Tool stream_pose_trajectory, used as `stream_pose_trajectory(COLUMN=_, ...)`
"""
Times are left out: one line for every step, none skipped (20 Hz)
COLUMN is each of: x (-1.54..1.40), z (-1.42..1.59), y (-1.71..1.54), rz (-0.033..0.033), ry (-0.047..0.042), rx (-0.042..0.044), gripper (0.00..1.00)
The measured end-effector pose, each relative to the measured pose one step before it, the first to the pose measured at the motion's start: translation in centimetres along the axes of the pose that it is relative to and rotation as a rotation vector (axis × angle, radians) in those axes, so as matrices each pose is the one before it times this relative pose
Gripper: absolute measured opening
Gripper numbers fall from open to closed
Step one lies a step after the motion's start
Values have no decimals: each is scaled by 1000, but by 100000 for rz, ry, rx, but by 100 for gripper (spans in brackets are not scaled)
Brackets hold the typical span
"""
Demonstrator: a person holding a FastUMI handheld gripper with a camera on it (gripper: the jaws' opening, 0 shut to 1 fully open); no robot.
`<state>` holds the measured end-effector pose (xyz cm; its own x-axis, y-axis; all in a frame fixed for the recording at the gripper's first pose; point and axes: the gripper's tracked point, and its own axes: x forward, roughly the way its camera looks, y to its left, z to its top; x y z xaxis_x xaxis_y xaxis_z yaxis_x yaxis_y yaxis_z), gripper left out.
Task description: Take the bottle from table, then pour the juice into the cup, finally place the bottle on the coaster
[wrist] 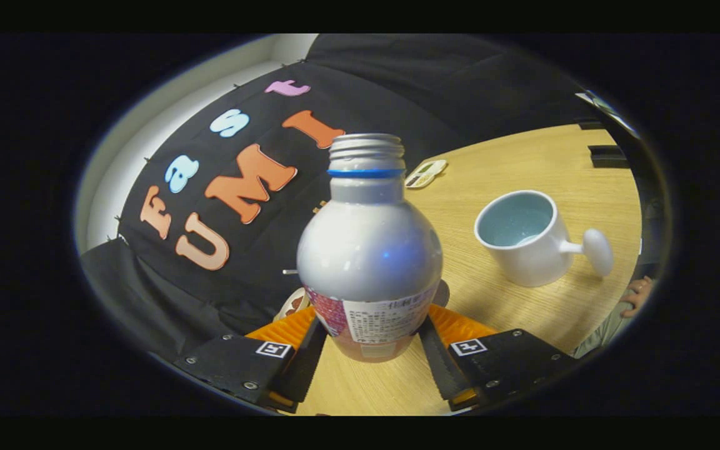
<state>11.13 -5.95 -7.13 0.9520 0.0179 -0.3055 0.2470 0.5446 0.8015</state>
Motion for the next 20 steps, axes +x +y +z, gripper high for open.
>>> stream_pose_trajectory(x=8, z=293, y=295, rz=1049, ry=-123, rx=3512, gripper=77)
stream_pose_trajectory(x=185, z=-19, y=280, rz=307, ry=-85, rx=3313, gripper=77)
stream_pose_trajectory(x=273, z=5, y=82, rz=155, ry=269, rx=2797, gripper=77)
stream_pose_trajectory(x=-36, z=-73, y=123, rz=190, ry=364, rx=2420, gripper=77)
stream_pose_trajectory(x=220, z=-18, y=178, rz=240, ry=33, rx=1726, gripper=77)
stream_pose_trajectory(x=67, z=-160, y=-114, rz=-475, ry=840, rx=1674, gripper=77)
stream_pose_trajectory(x=192, z=-114, y=-105, rz=-383, ry=574, rx=1737, gripper=77)
stream_pose_trajectory(x=92, z=-236, y=43, rz=-379, ry=863, rx=2088, gripper=77)
stream_pose_trajectory(x=205, z=-143, y=83, rz=79, ry=671, rx=2512, gripper=77)
stream_pose_trajectory(x=10, z=-182, y=106, rz=70, ry=935, rx=2107, gripper=77)
stream_pose_trajectory(x=-18, z=-217, y=66, rz=208, ry=657, rx=1460, gripper=77)
stream_pose_trajectory(x=19, z=-76, y=10, rz=-322, ry=464, rx=1248, gripper=77)
stream_pose_trajectory(x=135, z=-62, y=117, rz=5, ry=510, rx=941, gripper=77)
stream_pose_trajectory(x=68, z=25, y=243, rz=-245, ry=335, rx=1668, gripper=77)
stream_pose_trajectory(x=157, z=50, y=145, rz=-95, ry=240, rx=2551, gripper=77)
stream_pose_trajectory(x=-123, z=131, y=144, rz=242, ry=113, rx=2973, gripper=77)
stream_pose_trajectory(x=14, z=126, y=243, rz=247, ry=35, rx=3117, gripper=77)
stream_pose_trajectory(x=-53, z=-23, y=139, rz=152, ry=199, rx=2687, gripper=77)
stream_pose_trajectory(x=151, z=-22, y=146, rz=-13, ry=204, rx=2178, gripper=77)
stream_pose_trajectory(x=-19, z=-92, y=-178, rz=-381, ry=281, rx=1962, gripper=77)
